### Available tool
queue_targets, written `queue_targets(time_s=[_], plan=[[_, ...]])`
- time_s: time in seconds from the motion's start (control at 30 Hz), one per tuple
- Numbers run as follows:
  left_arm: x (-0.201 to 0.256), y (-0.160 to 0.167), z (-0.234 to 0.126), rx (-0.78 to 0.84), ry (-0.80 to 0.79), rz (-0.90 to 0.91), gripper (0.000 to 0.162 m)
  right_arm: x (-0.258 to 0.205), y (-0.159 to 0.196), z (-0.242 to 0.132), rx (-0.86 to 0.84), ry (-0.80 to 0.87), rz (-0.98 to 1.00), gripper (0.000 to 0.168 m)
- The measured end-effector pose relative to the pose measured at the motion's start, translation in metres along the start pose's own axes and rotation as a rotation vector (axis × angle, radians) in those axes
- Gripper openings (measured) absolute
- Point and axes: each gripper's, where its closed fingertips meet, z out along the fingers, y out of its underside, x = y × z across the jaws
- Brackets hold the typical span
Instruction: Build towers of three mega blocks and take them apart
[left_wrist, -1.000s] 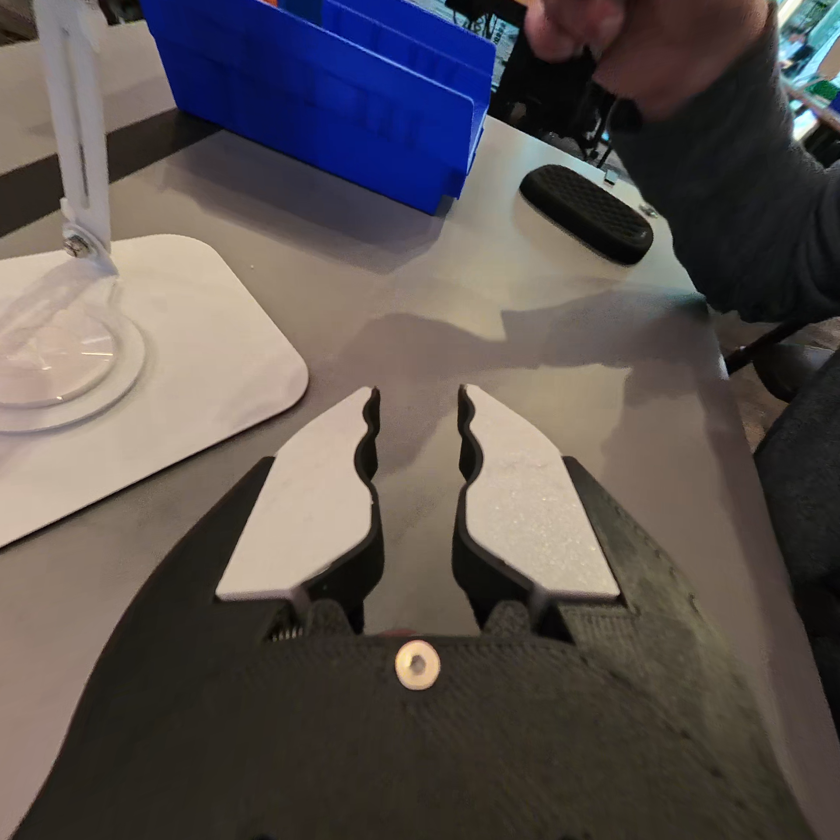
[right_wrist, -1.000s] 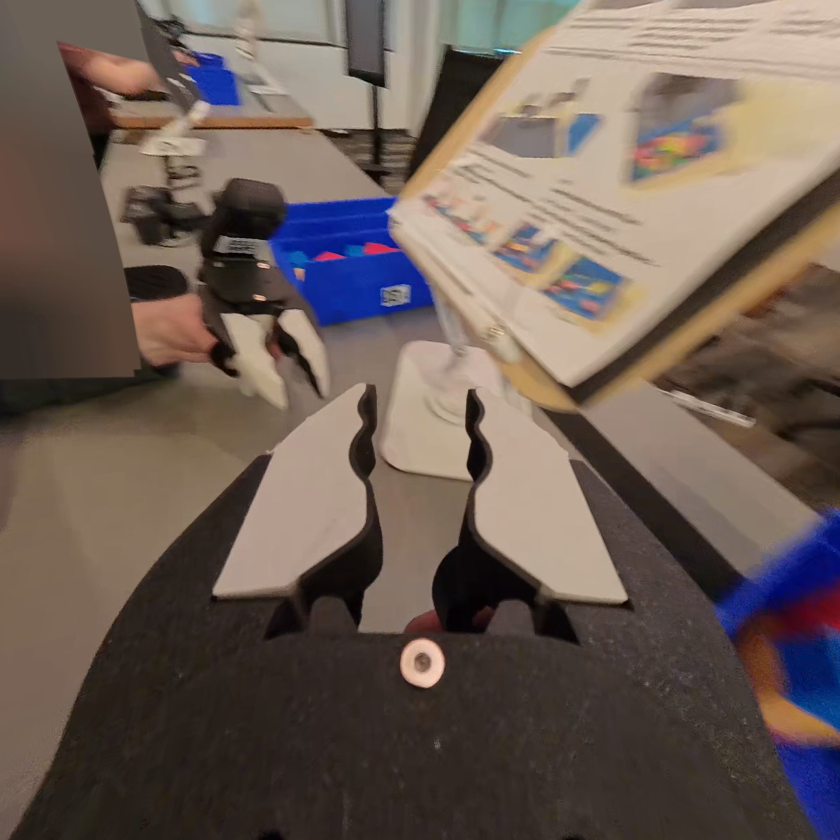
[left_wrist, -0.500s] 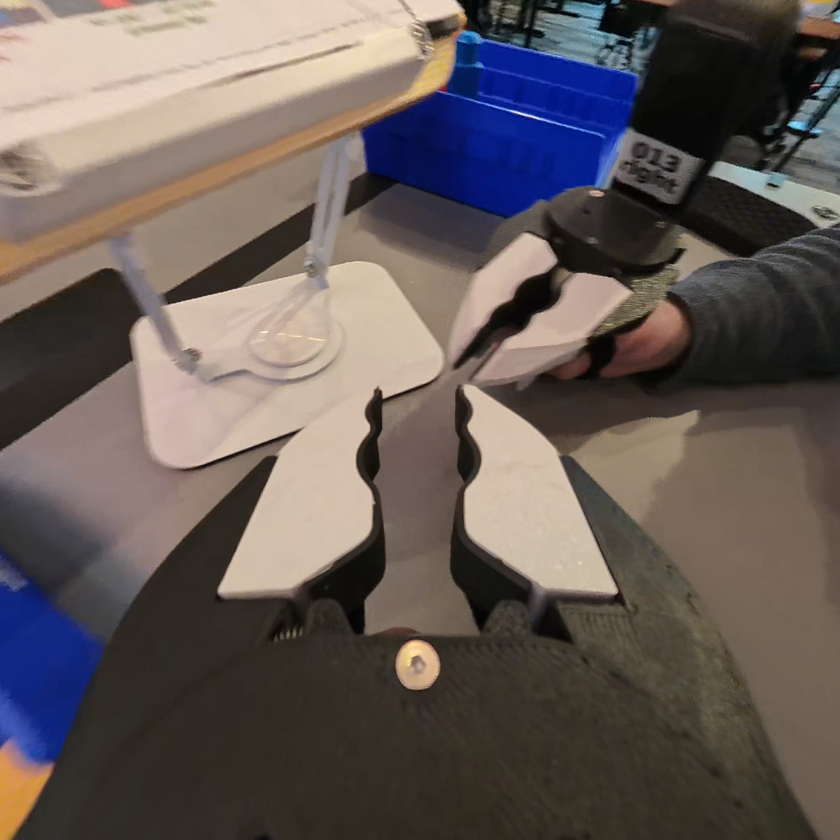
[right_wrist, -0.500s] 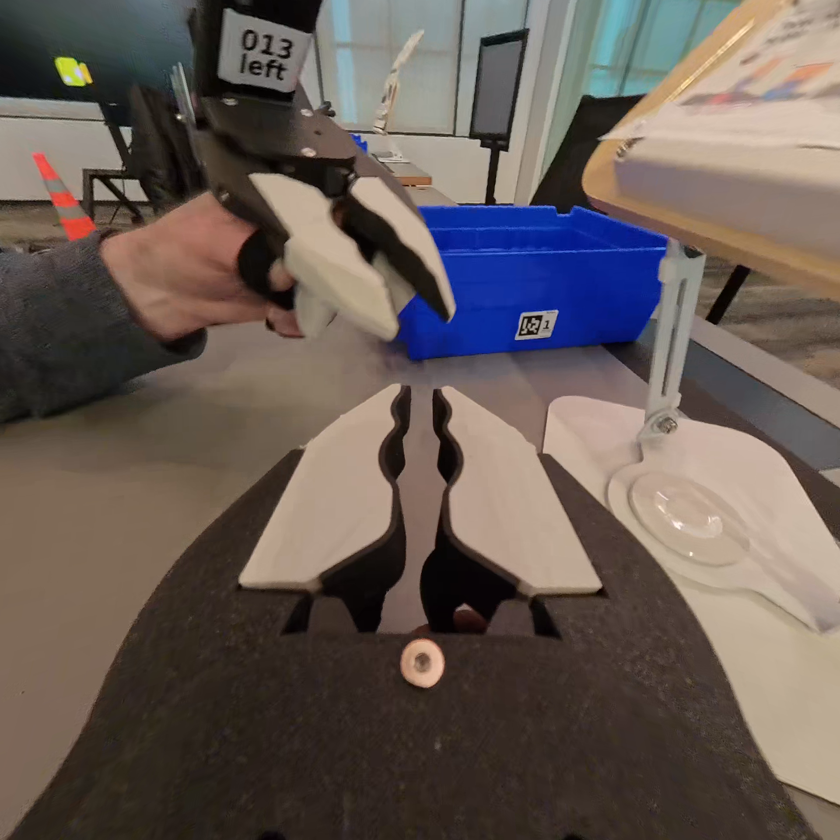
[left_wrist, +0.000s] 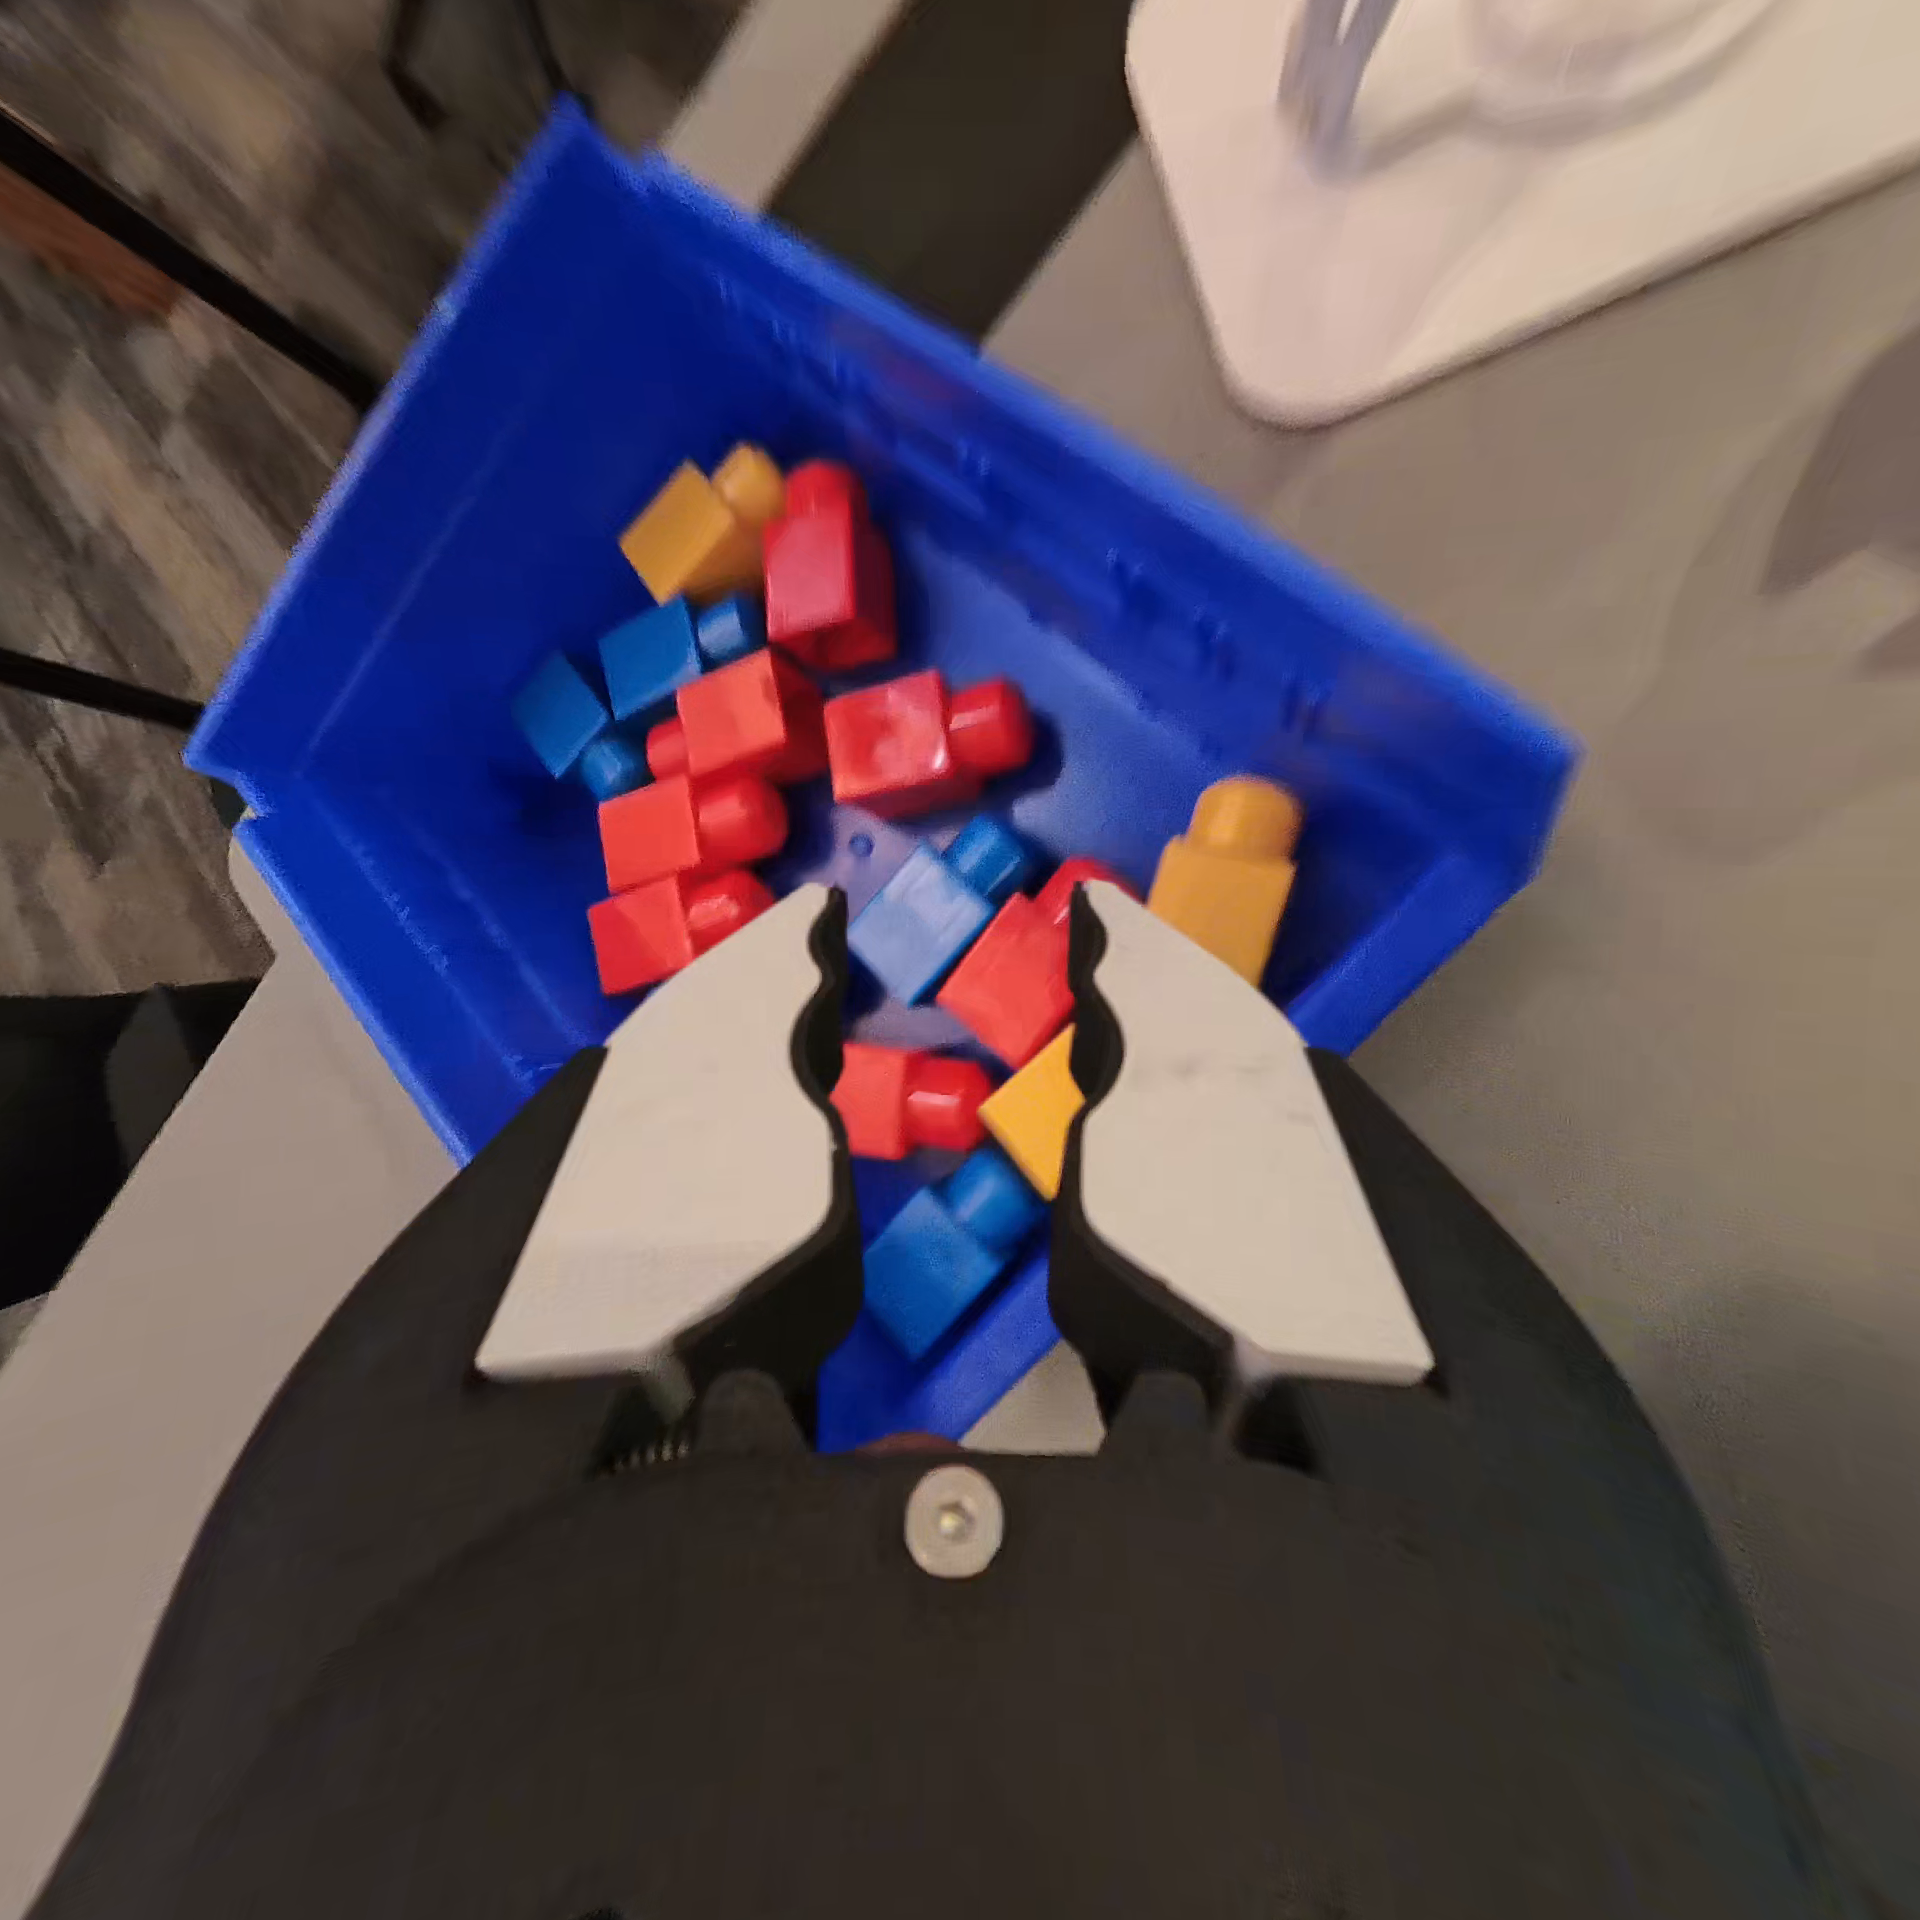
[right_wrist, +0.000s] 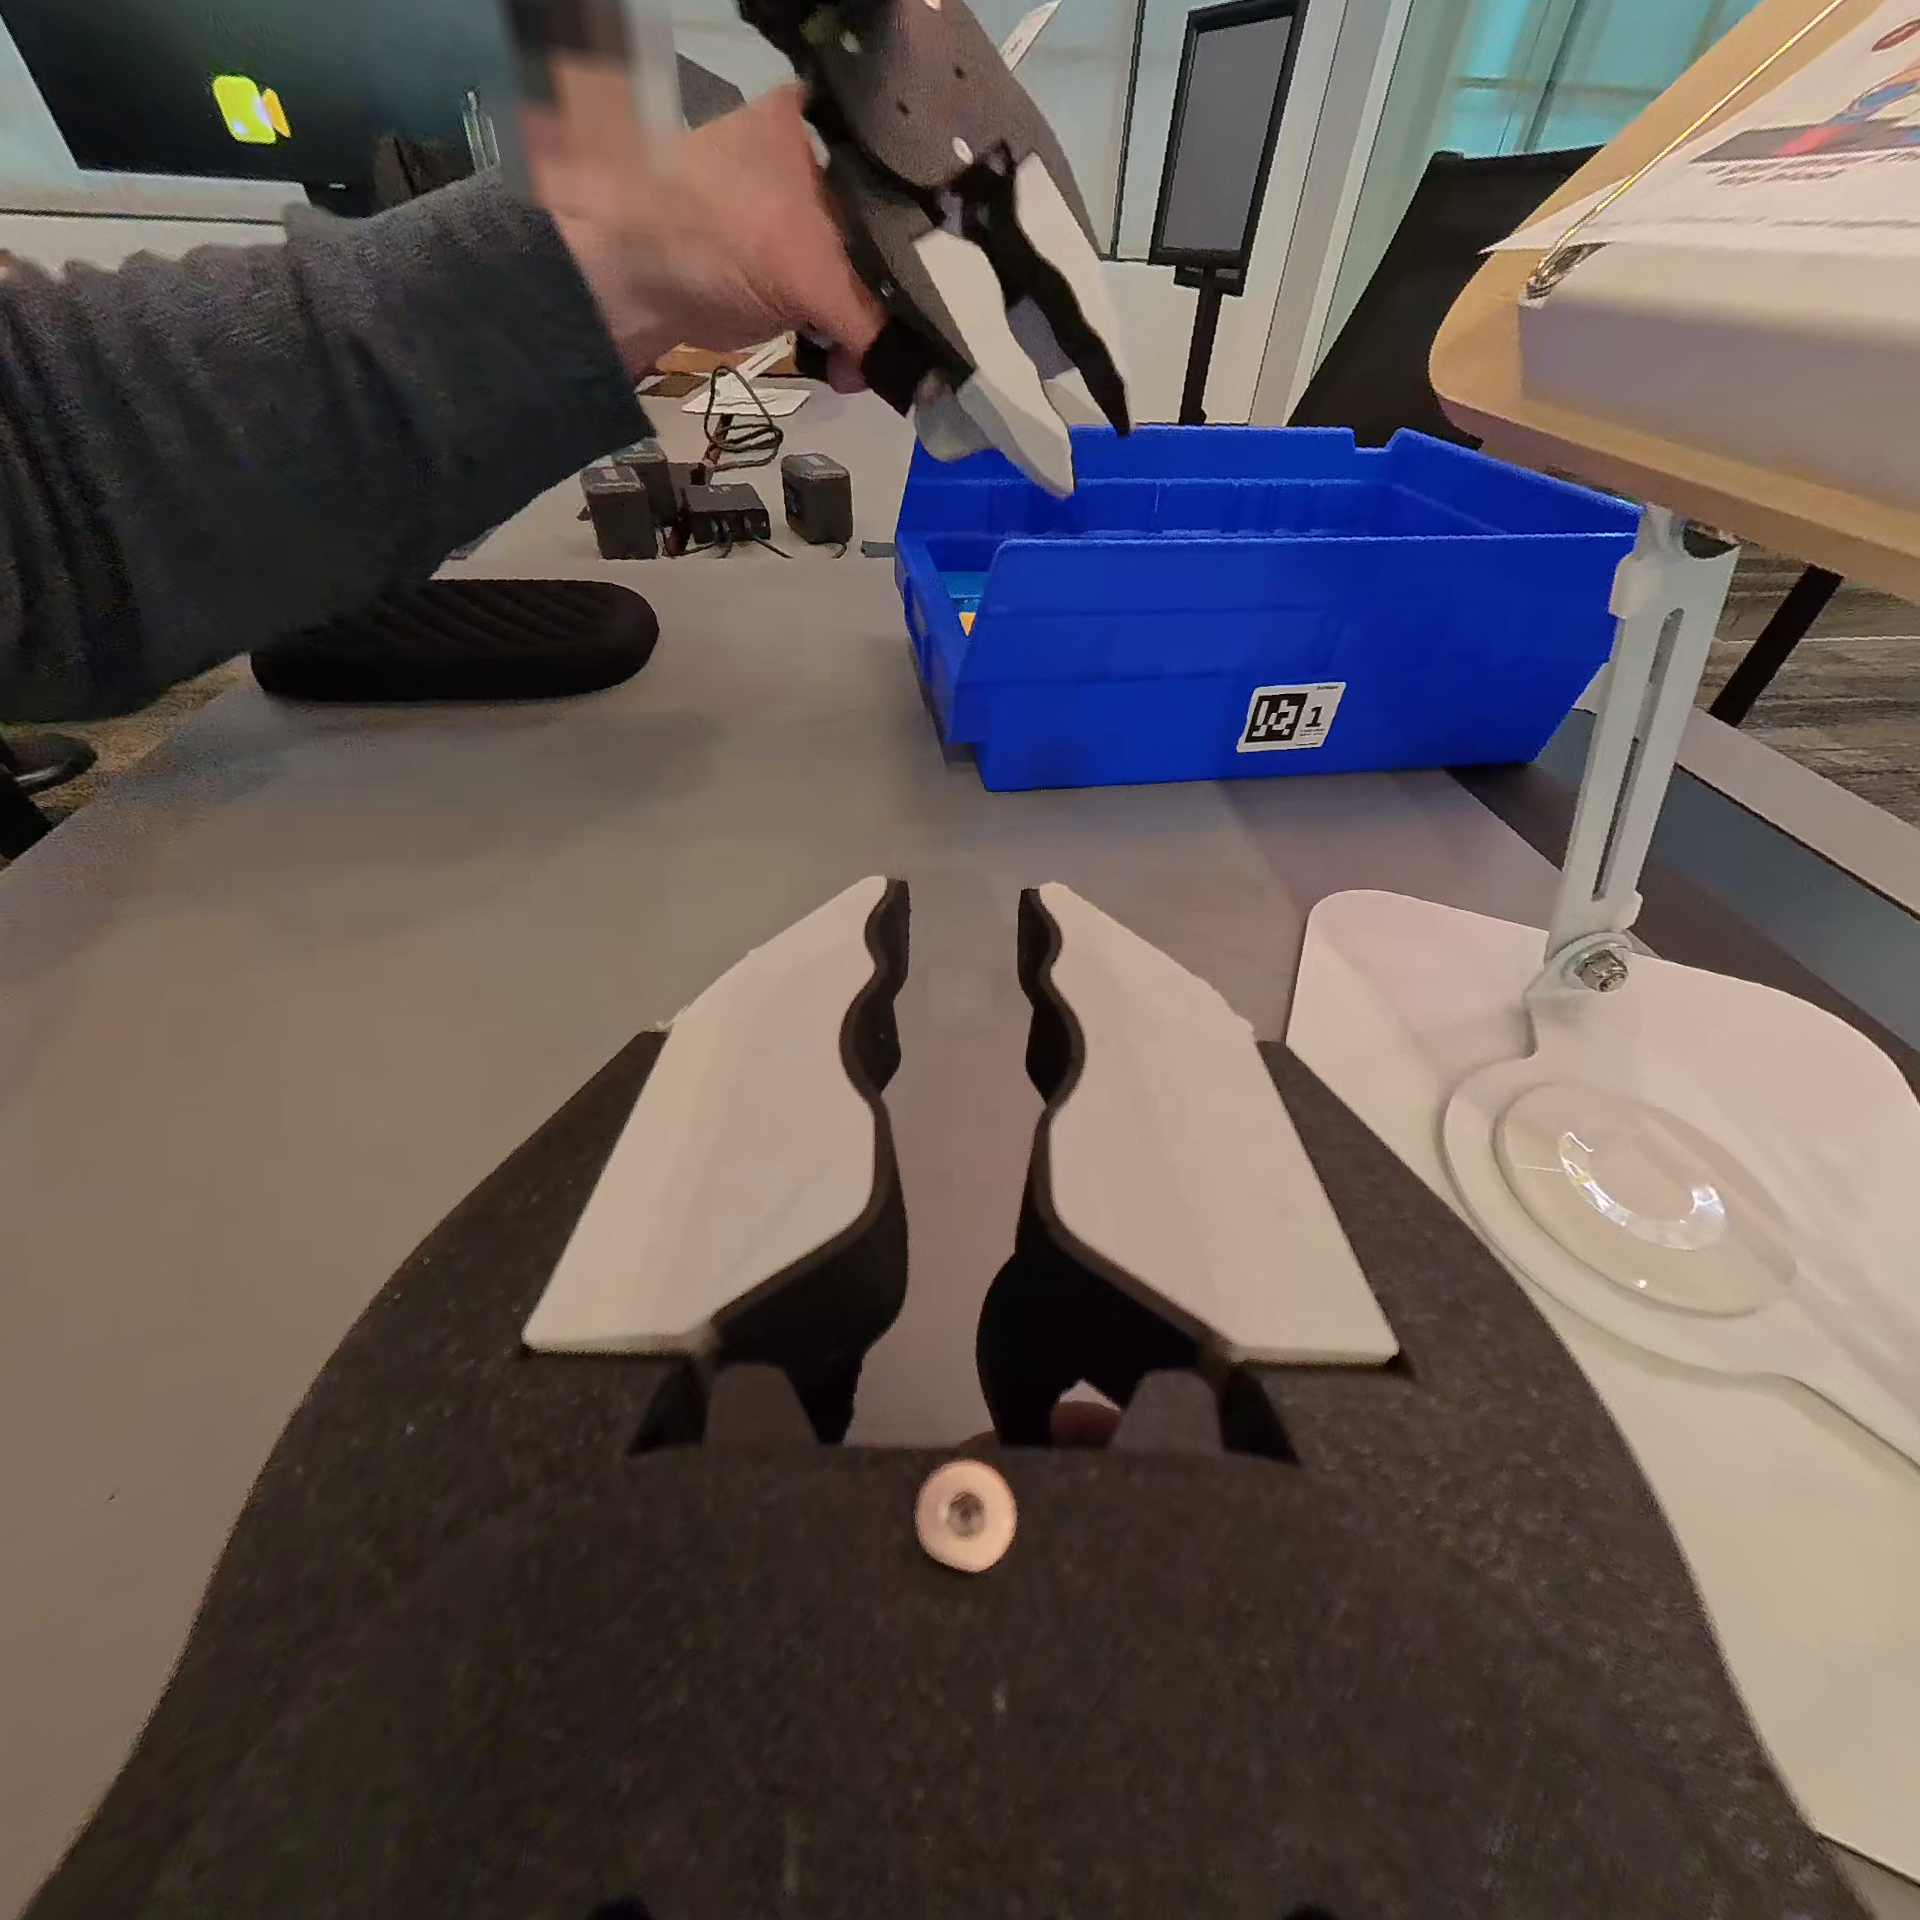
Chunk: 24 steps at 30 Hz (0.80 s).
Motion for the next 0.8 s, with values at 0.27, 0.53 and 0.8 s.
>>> queue_targets(time_s=[0.27,0.53,0.8], plan=[[-0.021,0.047,0.053,-0.311,0.09,0.282,0.041,-0.001,0.0,0.0,0.001,-0.02,0.016,0.021],[-0.027,0.046,0.075,-0.37,0.149,0.364,0.038,-0.002,0.0,0.0,0.0,-0.031,0.017,0.021],[-0.03,0.04,0.085,-0.378,0.194,0.343,0.05,-0.002,0.0,0.0,0.0,-0.035,0.019,0.021]])
